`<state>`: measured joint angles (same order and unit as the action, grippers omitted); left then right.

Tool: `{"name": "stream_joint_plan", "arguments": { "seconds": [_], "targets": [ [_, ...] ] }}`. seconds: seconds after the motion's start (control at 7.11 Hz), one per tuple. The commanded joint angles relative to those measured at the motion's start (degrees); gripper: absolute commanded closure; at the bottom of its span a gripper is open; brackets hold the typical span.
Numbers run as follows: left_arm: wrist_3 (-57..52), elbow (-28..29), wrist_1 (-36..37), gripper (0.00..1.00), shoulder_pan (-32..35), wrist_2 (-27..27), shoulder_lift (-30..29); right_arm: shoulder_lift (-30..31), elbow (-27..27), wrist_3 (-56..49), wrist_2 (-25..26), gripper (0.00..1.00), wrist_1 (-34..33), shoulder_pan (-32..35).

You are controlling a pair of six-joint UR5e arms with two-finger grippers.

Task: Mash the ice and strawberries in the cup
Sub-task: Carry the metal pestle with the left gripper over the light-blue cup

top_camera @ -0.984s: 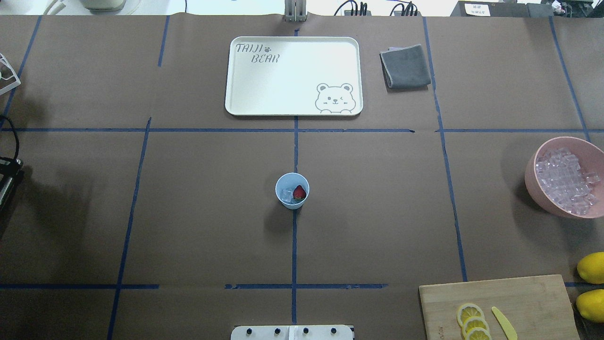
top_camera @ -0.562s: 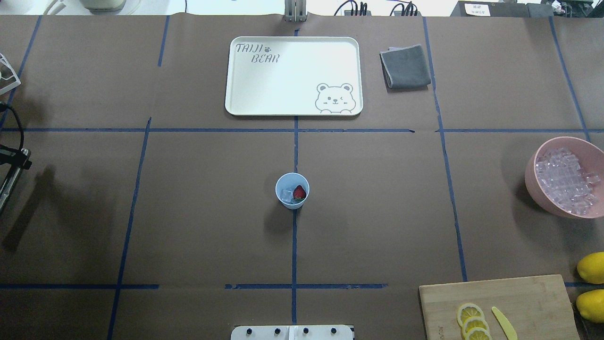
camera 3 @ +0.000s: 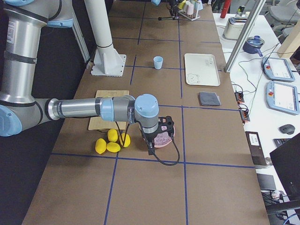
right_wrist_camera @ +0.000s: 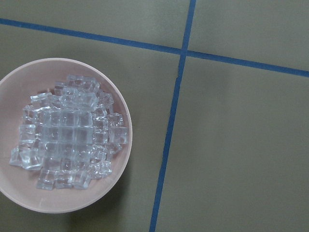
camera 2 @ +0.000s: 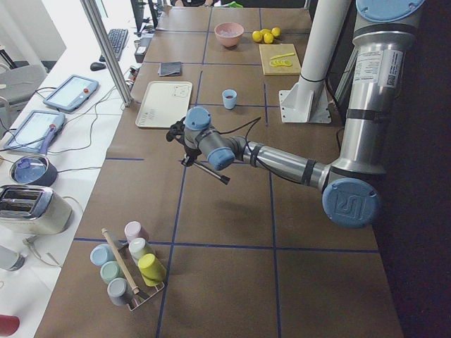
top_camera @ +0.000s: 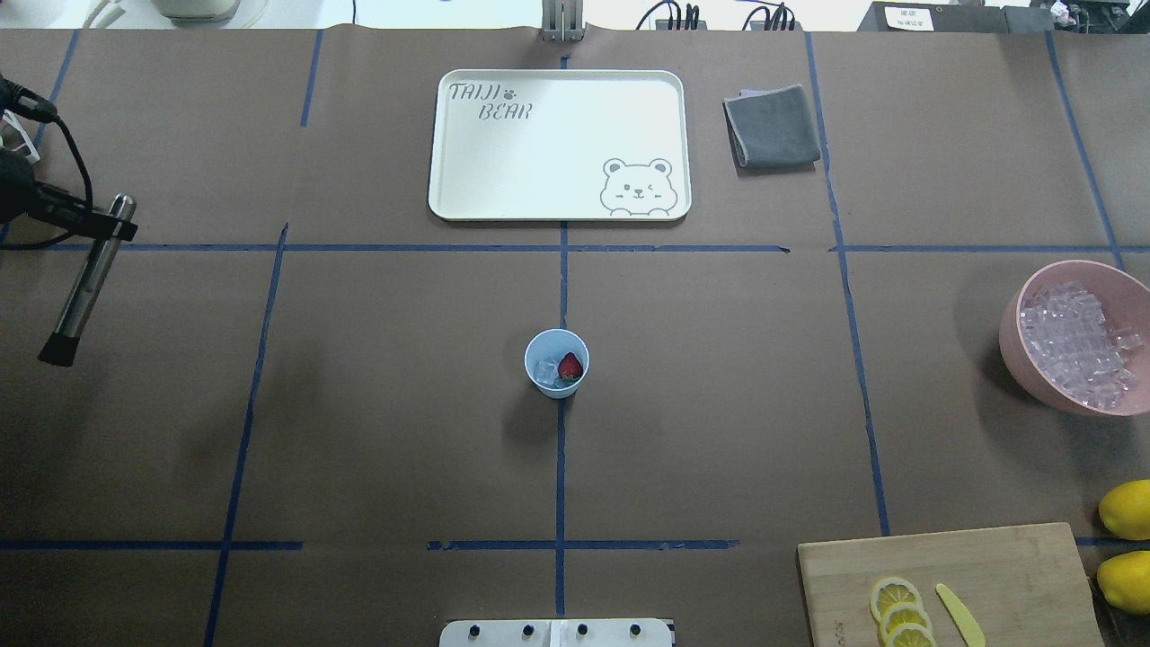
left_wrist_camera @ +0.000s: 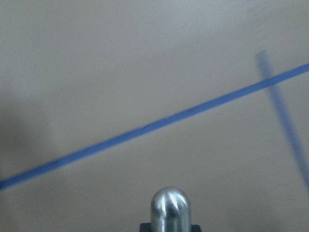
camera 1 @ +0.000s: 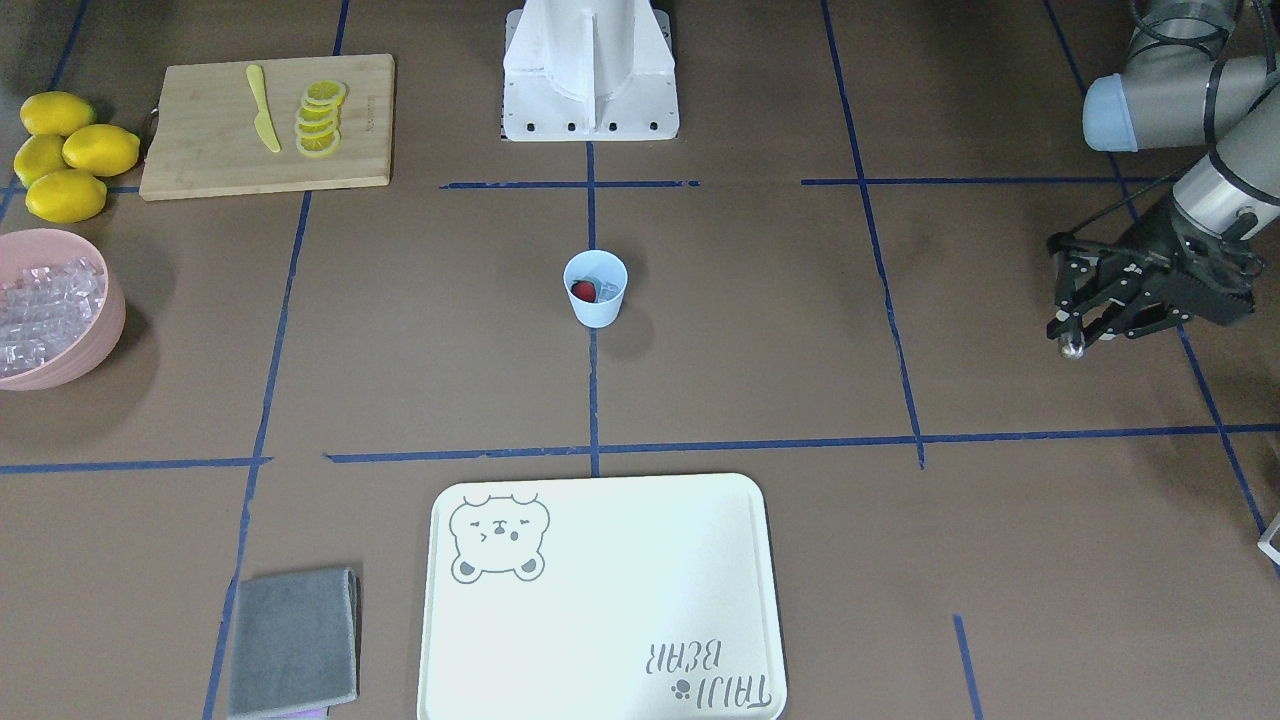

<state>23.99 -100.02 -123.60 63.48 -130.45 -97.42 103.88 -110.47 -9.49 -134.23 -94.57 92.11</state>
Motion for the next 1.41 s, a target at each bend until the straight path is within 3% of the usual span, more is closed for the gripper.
{"name": "stream_joint_plan", "arguments": {
  "seconds": [0.0, 0.42, 0.84, 0.98, 1.27],
  "targets": [
    [0.8, -3.1, -0.7, 0.91, -0.3, -2.2, -5.7, -0.1, 0.0, 0.0, -0.1, 0.01, 0.0, 0.0],
    [12.7, -1.4, -13.2, 0.95, -3.3, -1.7, -15.1, -0.3, -0.2, 0.3, -0.1, 0.01, 0.0, 0.0],
    [10.3, 8.6, -44.0, 0.95, -12.6, 10.1, -15.4, -0.6, 0.0, 0.6, -0.1, 0.01, 0.0, -0.1],
    [3.0, 14.0, -51.1, 0.95, -14.2, 10.5, -17.7, -0.7, -0.1, 1.3, -0.1, 0.01, 0.0, -0.1],
    [1.2, 15.1, -56.6, 0.92, -16.8, 15.7, -22.7, -0.7, -0.1, 1.3, -0.3, 0.01, 0.0, -0.1]
  ]
}}
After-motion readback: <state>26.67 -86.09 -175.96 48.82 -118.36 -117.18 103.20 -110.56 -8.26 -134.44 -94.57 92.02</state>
